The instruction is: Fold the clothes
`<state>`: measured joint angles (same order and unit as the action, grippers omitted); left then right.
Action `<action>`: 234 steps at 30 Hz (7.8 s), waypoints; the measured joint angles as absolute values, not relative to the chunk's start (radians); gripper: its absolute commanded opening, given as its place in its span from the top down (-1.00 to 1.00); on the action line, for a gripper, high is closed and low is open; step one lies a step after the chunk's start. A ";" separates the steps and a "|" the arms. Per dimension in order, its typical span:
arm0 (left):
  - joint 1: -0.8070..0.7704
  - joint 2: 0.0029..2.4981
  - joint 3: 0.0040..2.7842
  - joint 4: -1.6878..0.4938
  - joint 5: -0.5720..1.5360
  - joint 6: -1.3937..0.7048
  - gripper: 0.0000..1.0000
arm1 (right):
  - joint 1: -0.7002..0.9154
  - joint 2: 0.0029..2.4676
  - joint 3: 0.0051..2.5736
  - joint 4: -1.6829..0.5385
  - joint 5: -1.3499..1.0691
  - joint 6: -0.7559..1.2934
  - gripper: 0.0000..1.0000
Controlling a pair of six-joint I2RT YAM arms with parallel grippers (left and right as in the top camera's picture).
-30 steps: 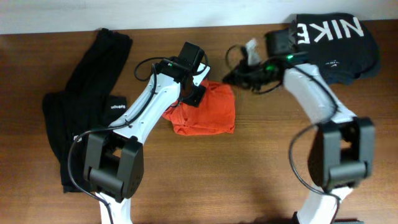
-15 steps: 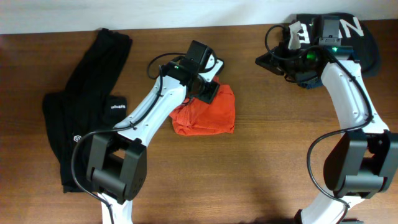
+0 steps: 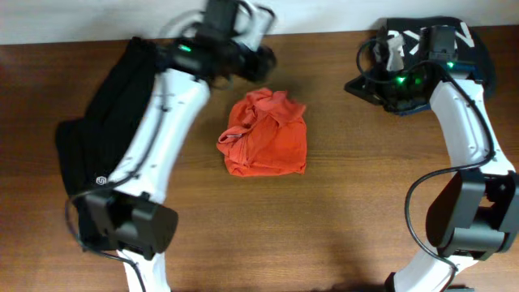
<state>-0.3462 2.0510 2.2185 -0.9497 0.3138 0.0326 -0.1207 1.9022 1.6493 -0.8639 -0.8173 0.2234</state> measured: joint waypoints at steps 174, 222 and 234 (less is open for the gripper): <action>0.146 2.121 2.368 -1.239 0.062 0.064 -0.14 | 0.234 2.217 1.612 -0.850 -0.564 0.239 0.58; 0.146 2.121 2.368 -1.249 0.062 0.064 -0.14 | -0.299 1.985 1.737 -0.027 -0.404 0.939 0.92; 0.146 2.121 2.368 -1.250 0.062 0.064 -0.13 | -0.334 2.150 1.737 0.182 -0.292 0.958 0.92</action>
<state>0.1455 2.1212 2.3676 -1.2495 0.0624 0.0639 -0.3336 2.1498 1.7374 0.1818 -0.2920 0.9577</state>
